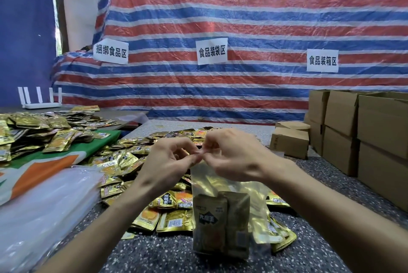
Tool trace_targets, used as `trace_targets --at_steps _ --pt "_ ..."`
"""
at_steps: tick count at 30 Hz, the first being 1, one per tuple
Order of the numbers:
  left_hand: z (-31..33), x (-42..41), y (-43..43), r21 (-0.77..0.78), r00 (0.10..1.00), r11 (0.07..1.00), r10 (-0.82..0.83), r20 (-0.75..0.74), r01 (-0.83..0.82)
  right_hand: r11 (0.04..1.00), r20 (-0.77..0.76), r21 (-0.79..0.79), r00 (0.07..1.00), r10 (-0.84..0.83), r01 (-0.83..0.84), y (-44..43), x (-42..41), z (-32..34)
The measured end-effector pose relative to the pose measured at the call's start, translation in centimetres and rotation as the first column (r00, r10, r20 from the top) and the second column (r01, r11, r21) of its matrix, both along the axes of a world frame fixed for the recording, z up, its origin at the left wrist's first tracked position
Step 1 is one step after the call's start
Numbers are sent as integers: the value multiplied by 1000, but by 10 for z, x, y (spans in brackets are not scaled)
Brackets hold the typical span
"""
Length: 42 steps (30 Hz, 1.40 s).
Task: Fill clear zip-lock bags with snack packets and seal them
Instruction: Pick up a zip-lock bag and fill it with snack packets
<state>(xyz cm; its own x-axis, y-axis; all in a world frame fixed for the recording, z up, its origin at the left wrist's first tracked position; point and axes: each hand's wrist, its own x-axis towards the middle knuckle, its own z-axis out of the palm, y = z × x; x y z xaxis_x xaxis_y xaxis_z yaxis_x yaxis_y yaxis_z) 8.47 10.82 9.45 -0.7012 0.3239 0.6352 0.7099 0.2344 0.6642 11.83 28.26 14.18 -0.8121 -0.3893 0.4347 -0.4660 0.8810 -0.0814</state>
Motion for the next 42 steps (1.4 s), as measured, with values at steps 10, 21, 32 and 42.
trace_targets --at_steps 10,21,32,42 --pt "-8 4 8 103 999 994 30 19 -31 998 70 -44 997 -45 48 21 9 2" --pt "-4 4 19 122 999 991 45 23 -47 981 125 -180 991 -54 76 61 17 -3" --pt "-7 1 13 126 993 985 114 23 -116 961 136 -248 987 -90 122 100 29 -12" --pt "-8 -1 14 132 992 983 126 10 -126 916 134 -380 988 -80 126 119 44 -19"
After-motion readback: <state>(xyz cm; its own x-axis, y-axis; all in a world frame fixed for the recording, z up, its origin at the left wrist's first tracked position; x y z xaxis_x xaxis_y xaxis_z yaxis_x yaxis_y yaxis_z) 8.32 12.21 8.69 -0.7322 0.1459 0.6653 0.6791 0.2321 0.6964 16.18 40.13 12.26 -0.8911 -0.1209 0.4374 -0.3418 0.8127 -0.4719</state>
